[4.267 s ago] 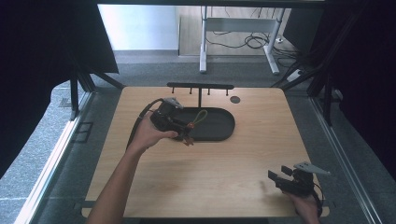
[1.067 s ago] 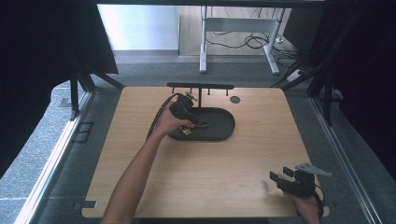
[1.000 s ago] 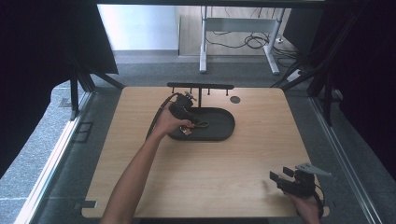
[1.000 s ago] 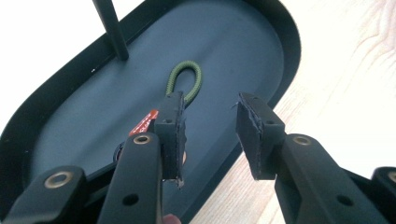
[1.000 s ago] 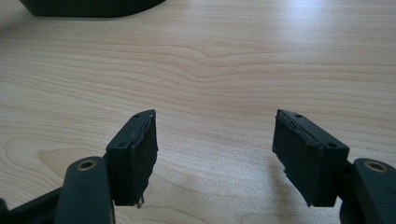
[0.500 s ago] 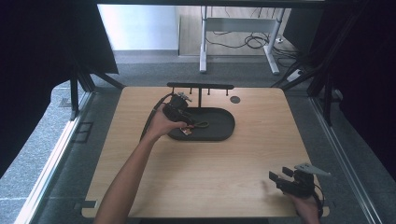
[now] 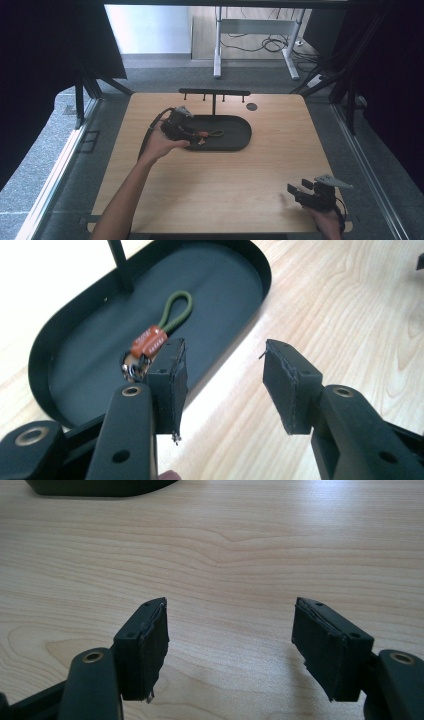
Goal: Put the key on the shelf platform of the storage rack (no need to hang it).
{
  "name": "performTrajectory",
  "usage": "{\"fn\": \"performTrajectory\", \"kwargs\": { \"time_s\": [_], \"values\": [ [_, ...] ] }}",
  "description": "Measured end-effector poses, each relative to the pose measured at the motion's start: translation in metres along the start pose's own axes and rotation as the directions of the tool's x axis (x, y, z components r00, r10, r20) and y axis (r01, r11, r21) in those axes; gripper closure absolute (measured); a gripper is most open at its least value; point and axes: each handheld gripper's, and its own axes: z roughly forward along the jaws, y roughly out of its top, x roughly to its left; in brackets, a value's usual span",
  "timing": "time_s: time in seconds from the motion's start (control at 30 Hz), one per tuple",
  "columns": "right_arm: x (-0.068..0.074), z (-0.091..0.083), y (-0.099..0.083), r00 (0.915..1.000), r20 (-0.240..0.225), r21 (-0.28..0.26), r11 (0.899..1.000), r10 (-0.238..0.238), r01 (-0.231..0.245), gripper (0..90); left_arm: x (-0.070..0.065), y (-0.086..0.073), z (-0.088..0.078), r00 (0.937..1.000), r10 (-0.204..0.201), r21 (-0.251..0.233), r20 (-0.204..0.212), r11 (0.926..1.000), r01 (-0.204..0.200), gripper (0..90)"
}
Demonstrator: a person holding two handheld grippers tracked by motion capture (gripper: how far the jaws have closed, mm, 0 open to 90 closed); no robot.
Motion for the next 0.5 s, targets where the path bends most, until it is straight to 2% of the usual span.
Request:
{"fn": "performTrajectory", "kwargs": {
  "time_s": [0.07,0.2,0.23,0.5],
  "values": [
    [0.001,0.001,0.000,1.0000,-0.001,0.002,1.000,-0.002,0.002,31.0,-0.005,-0.014,-0.006,1.0000,0.001,-0.012,0.005,0.9999,-0.001,52.1],
    [0.002,0.002,0.000,1.0000,-0.004,0.003,1.000,-0.006,0.006,31.1,-0.009,-0.026,-0.009,1.0000,0.008,-0.013,-0.005,0.9999,-0.008,51.5],
    [0.002,0.002,0.000,1.0000,-0.004,0.007,1.000,-0.007,0.007,31.0,-0.012,-0.037,-0.011,0.9999,0.004,-0.017,-0.010,0.9998,-0.005,51.4],
    [0.002,0.001,0.000,1.0000,-0.003,0.007,1.000,-0.008,0.008,31.0,-0.022,-0.076,-0.011,0.9999,-0.008,0.002,-0.015,1.0000,0.008,49.2]
  ]
}}
